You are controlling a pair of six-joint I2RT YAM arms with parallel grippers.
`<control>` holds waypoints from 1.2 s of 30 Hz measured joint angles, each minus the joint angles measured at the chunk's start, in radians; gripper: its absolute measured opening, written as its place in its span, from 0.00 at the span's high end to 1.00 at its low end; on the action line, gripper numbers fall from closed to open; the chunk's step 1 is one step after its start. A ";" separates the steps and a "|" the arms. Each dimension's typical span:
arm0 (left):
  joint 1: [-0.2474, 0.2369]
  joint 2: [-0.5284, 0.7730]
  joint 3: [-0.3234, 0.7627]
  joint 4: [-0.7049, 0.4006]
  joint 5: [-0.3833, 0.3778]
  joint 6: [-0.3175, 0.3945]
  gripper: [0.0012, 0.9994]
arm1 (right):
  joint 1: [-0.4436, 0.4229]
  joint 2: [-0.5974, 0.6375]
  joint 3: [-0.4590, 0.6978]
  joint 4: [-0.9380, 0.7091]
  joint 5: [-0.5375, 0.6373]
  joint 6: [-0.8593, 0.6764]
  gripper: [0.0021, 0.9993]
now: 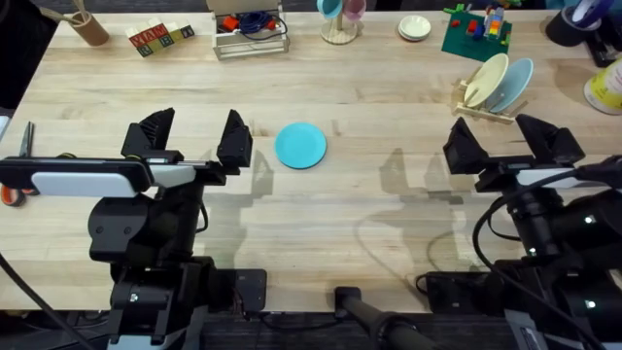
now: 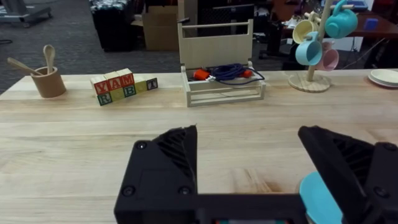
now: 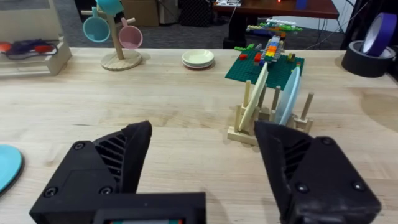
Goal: Pick up the plates from the table one by one and place each into a slot on the dish rack.
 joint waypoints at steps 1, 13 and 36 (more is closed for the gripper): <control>0.000 0.000 0.000 0.000 0.000 0.000 0.01 | 0.000 0.000 0.000 0.000 0.000 0.000 0.01; 0.000 0.000 0.000 0.000 0.000 0.000 0.01 | 0.000 0.000 0.001 -0.012 0.000 0.000 0.00; 0.000 0.023 0.319 -0.262 0.000 0.005 0.01 | 0.000 0.002 0.162 -0.037 -0.022 0.024 0.01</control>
